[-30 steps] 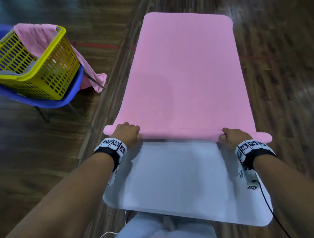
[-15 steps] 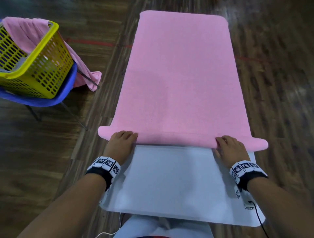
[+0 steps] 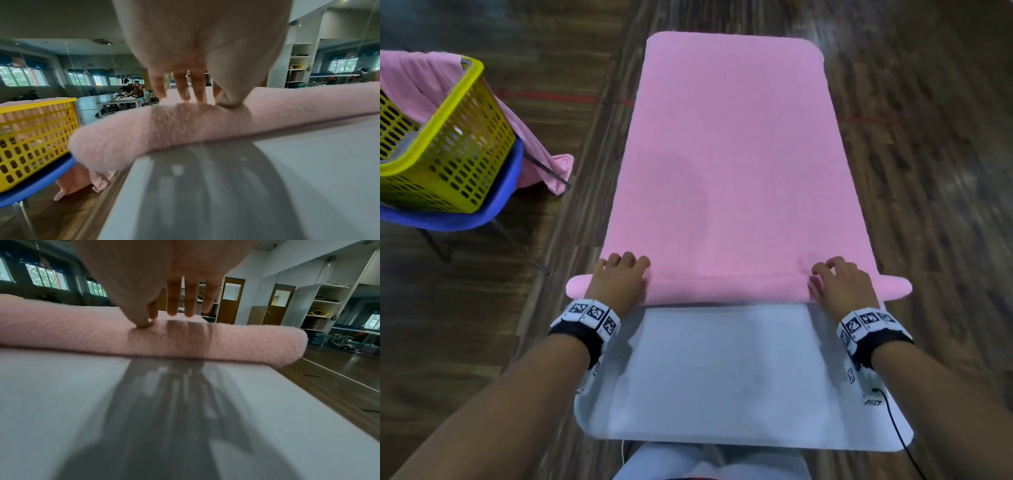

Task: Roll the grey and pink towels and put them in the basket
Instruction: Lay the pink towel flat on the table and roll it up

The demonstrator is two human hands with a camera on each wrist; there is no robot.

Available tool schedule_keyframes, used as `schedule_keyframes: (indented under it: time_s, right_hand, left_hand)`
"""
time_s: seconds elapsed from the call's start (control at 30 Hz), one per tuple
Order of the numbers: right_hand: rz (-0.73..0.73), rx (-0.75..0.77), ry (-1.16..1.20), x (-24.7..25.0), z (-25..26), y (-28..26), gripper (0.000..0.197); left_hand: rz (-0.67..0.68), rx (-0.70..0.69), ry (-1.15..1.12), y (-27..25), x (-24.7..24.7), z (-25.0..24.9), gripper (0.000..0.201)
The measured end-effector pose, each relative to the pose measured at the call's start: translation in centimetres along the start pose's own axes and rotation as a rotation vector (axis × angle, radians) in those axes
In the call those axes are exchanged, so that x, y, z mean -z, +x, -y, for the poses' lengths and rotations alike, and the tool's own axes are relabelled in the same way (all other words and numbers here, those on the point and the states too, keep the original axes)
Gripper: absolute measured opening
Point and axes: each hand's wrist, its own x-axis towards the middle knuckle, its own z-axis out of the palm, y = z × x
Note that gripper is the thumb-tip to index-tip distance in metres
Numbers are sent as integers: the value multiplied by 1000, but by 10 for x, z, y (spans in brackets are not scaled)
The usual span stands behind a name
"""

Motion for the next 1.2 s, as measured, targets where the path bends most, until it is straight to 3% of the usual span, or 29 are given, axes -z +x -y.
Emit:
schedule_keyframes:
  time_s: [0.07,0.13,0.27,0.37,0.57,0.63,0.7,0.77,0.93,1.1,1.2]
  right_hand:
    - [-51,0,-13,-8,4,-15,20]
    - [13,-34,-20,-15,6,-25,29]
    - [70,-27,3,-16,2,-21,42]
    - [144,-67,3,-10,-3,-3,36]
    - [322,-171,-16,10,1,27,22]
    - [300,-195,-21,11,0,23,21]
    - [140,-165,-43,5,-2,13,22]
    - [36,-122,-64,-2,-1,-1,21]
    - [69,-118,-7,-17,6,-24,36]
    - [116,-90,17,-10,-1,-9,33]
    - [234,-154,5,2,-2,11,27]
  left_hand:
    - [-215,-84,-5,-14,-8,-8,18]
    - [-262,-146,-48,-29,-18,-19,16]
    - [-190,-140,-142,-37,-24,-19,36]
    - [-144,-118,-104,-22,-15,-13,27]
    - [123,-37,-164,22,3,-6,33]
    - [-7,-67,-139,25,4,-1,35]
    - [-241,-114,-66,17,2,-2,26]
    - [-354,-155,-36,3,-7,-6,15]
    - [-273,-141,-110,-16,-27,-6,40]
    - [-185,-106,-149,8,-10,-1,27]
    - [-8,-52,-91,30,5,-2,37]
